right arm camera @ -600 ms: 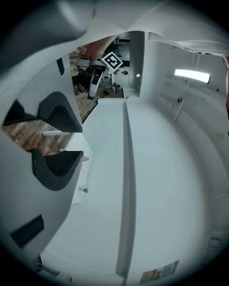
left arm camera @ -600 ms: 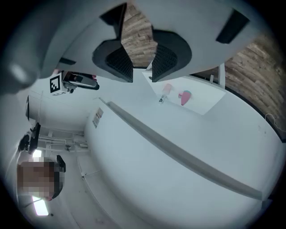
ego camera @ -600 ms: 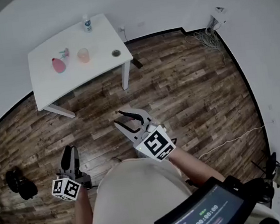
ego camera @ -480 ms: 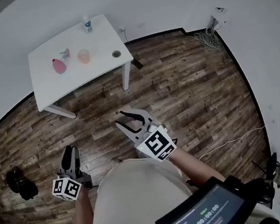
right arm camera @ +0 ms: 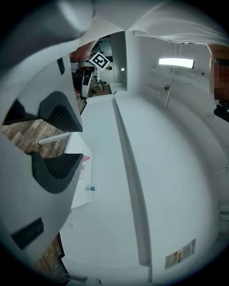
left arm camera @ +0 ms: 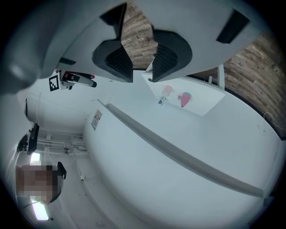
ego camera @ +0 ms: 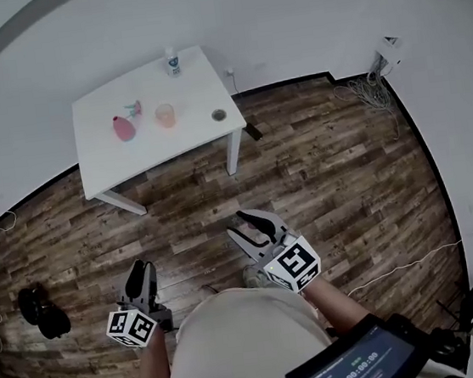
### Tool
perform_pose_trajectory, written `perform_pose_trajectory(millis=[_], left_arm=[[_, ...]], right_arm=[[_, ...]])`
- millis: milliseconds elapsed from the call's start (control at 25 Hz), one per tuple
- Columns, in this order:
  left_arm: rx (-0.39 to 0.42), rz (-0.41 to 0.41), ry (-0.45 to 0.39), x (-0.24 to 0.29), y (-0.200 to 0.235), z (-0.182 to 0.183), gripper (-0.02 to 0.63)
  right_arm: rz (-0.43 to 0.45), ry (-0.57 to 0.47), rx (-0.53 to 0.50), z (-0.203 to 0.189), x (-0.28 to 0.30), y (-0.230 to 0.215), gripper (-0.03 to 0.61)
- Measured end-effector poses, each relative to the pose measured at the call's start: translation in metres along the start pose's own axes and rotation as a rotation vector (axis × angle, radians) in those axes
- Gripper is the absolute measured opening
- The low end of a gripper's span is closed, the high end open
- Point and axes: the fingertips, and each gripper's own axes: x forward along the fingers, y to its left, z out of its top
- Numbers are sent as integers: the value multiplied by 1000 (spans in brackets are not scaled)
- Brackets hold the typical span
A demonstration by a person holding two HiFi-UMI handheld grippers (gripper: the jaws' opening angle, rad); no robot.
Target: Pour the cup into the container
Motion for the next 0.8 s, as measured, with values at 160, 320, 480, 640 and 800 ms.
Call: perform_pose_trajectory(millis=[160,320,480,640,800], left_arm=[[4,7,-6,-2,-3,-4,141],[5,22,-5,-2,-11,-7,141],[7,37,-10,1,-24,-11,141],[11,50,-19,3,-41,-21,141],[10,79,-26,3,-55,-34,141]], right_arm=[[-2,-3,19,-7,-10,-7,155],[11,-21,28,-6,-19,-12,173],[30,-29,27,-7,-30,-20,181],[32,-29,19,-12,-51,-31,183],[34,-46,22,-16,-73,-46,183]])
